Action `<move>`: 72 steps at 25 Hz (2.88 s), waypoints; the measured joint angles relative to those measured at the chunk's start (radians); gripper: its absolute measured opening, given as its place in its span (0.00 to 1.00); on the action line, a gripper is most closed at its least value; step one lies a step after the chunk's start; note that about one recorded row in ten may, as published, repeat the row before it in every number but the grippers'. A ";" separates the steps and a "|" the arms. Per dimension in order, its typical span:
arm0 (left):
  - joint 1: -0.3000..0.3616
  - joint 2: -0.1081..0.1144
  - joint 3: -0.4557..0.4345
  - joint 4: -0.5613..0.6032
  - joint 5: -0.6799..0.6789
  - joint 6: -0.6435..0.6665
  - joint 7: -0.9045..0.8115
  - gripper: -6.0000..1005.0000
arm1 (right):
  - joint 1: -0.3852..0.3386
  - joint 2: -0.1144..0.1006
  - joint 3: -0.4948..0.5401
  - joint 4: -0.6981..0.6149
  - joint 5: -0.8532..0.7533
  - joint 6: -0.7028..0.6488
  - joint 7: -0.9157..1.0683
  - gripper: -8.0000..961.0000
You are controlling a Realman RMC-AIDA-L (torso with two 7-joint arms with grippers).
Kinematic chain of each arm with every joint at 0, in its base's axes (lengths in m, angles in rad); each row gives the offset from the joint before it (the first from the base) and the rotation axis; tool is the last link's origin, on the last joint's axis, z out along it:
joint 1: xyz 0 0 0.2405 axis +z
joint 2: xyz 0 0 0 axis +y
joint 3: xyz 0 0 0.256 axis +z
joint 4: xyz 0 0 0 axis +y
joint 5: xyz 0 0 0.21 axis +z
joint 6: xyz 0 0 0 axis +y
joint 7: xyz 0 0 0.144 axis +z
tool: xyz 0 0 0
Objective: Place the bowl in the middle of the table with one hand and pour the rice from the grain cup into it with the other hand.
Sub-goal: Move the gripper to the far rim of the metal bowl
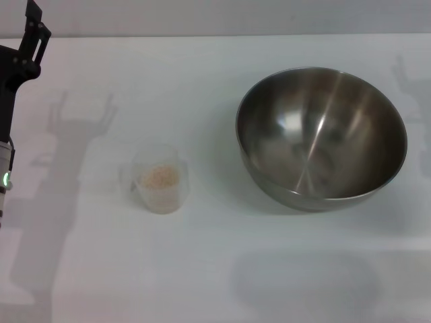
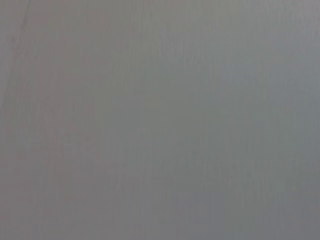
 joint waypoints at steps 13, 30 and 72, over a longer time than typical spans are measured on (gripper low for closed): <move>0.001 0.000 0.000 0.000 0.004 0.000 0.000 0.87 | -0.004 0.001 0.000 -0.002 -0.003 -0.042 -0.085 0.85; 0.008 0.000 0.001 -0.003 0.006 0.000 0.000 0.87 | -0.077 -0.001 -0.004 -0.299 -0.120 0.202 -0.184 0.85; 0.010 0.002 -0.008 0.011 -0.002 0.000 -0.040 0.87 | 0.142 -0.057 0.823 -1.051 -0.311 2.823 -0.362 0.85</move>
